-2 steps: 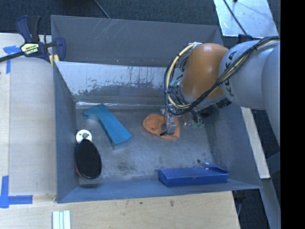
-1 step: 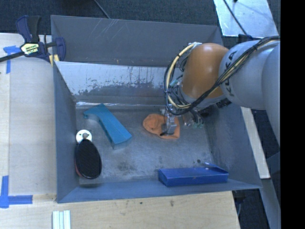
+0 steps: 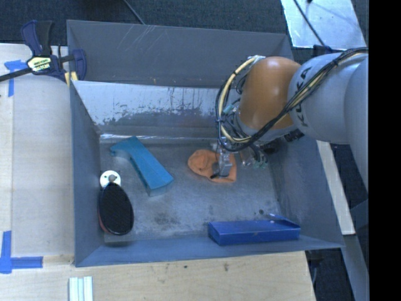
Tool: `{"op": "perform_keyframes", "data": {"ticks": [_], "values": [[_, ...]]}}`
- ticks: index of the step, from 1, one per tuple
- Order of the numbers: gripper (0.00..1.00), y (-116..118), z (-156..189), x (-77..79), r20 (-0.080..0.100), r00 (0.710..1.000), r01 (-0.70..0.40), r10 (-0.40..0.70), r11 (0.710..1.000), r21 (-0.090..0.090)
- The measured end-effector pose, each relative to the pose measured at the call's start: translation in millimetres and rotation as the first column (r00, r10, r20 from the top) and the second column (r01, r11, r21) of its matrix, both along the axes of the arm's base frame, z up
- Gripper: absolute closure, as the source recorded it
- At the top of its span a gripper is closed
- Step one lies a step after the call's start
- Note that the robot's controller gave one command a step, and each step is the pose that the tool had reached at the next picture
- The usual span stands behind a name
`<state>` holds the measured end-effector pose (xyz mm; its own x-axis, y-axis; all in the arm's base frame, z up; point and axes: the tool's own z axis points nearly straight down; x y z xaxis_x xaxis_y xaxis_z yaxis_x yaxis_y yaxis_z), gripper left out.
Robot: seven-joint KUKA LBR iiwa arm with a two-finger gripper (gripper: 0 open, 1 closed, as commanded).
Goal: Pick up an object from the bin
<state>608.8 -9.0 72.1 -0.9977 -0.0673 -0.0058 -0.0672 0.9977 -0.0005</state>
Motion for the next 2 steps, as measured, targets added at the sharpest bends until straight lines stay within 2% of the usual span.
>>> {"op": "perform_keyframes", "data": {"ticks": [2], "values": [[1.0, 0.0, 0.0, 0.0, 0.0, 1.0, 0.0, 0.0, 1.0, 0.0]]}}
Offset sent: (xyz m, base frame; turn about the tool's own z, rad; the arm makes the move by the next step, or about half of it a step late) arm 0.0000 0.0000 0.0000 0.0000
